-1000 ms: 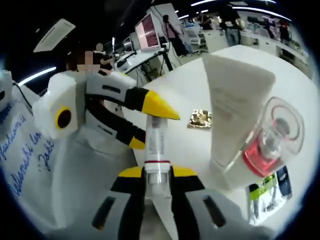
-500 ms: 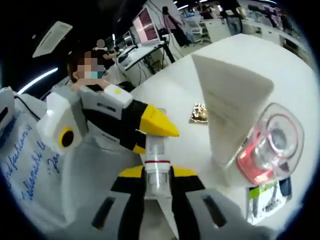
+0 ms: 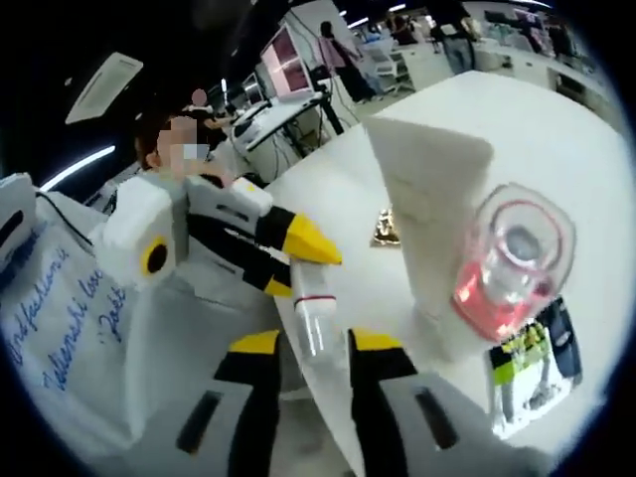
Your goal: Arrange the skincare products in the storage area until every visible bottle or jar stands upright without overlapping.
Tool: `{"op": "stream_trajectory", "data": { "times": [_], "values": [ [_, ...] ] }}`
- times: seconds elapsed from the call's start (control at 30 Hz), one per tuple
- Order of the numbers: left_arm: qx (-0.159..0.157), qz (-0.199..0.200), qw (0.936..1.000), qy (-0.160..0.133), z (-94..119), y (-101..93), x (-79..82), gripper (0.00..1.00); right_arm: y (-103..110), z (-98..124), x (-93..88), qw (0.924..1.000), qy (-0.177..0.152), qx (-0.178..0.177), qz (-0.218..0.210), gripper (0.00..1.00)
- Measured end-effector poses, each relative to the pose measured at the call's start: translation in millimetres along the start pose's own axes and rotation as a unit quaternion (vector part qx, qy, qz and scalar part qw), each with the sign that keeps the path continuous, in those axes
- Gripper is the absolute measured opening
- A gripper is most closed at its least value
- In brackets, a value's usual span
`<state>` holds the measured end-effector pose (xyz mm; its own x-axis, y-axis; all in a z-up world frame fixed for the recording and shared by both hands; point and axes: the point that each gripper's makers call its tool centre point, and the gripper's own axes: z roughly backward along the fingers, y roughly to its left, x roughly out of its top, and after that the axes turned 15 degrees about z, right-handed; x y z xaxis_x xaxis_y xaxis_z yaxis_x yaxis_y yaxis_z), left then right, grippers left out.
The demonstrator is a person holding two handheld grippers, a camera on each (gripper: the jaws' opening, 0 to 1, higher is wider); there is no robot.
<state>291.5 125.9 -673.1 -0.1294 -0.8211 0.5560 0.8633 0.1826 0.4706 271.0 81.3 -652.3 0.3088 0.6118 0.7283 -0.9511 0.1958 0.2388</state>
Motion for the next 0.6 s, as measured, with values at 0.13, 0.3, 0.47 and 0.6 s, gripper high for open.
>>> {"op": "stream_trajectory", "data": {
  "times": [0.13, 0.3, 0.47, 0.6],
  "values": [
    [0.003, 0.091, 0.9957, -0.02, 5, 11.5, -2.4, 0.18, -1, 6, -0.6, 0.9996, -0.023, -0.017, -0.002, 0.29],
    [-0.02, 0.2, 0.9773, -0.068, 13, 14.6, 8.6, 0.18, 1, 7, 8.8, 0.9964, -0.074, -0.041, -0.005, 0.3],
    [-0.066, 0.285, 0.9505, -0.105, 18, 10.3, 15.9, 0.18, -3, 9, 16.9, 0.9895, -0.128, -0.064, -0.02, 0.3],
    [-0.1, 0.331, 0.9302, -0.121, 21, 3.3, 18.8, 0.18, -3, 12, 21.5, 0.9825, -0.17, -0.065, -0.04, 0.29]
  ]
}}
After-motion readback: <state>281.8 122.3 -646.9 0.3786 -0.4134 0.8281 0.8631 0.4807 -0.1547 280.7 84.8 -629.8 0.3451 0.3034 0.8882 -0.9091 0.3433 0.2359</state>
